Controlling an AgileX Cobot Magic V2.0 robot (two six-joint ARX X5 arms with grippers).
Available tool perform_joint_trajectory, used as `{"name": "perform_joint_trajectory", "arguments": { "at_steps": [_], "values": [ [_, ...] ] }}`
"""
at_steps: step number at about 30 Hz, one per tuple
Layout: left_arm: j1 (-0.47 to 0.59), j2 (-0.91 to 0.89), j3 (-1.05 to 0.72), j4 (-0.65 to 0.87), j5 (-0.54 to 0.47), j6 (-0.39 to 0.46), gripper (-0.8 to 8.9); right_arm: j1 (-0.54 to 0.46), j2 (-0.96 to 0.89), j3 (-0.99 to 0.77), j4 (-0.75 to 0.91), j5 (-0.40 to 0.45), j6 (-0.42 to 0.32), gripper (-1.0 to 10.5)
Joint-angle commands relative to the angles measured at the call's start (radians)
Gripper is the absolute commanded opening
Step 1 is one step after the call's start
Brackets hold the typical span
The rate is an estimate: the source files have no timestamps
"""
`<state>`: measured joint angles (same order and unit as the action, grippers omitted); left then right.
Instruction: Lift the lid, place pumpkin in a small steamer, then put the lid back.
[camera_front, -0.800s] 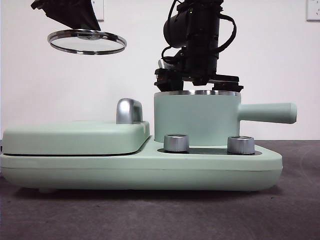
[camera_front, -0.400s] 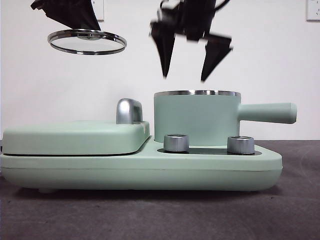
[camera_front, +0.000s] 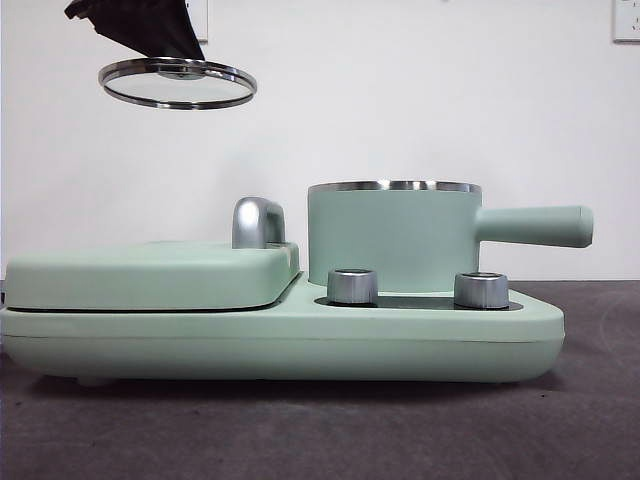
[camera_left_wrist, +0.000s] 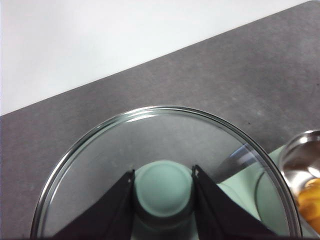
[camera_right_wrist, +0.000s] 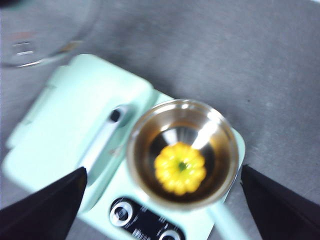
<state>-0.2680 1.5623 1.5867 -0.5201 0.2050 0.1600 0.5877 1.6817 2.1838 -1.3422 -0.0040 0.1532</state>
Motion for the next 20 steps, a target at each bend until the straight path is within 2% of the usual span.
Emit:
{"name": "perform_joint_trajectory", "arguments": {
  "at_steps": [1, 6, 12, 15, 20],
  "values": [
    [-0.026, 0.007, 0.033, 0.013, 0.002, -0.007, 0.16, 0.043, -0.11, -0.071, -0.082, 0.018, -0.005, 4.9],
    [-0.089, 0.007, 0.033, 0.011, 0.002, -0.007, 0.15, 0.136, -0.351, -0.288, -0.082, 0.085, -0.001, 4.9],
    [-0.187, 0.008, 0.033, 0.011, 0.002, -0.007, 0.15, 0.217, -0.624, -0.549, -0.067, 0.143, 0.052, 4.9],
    [-0.237, 0.009, 0.033, 0.013, 0.002, -0.004, 0.15, 0.223, -0.77, -0.696, 0.058, 0.127, 0.084, 4.9],
    [-0.317, 0.024, 0.033, 0.026, 0.002, -0.003, 0.15, 0.223, -0.999, -0.931, 0.284, 0.124, 0.091, 4.9]
  ]
}}
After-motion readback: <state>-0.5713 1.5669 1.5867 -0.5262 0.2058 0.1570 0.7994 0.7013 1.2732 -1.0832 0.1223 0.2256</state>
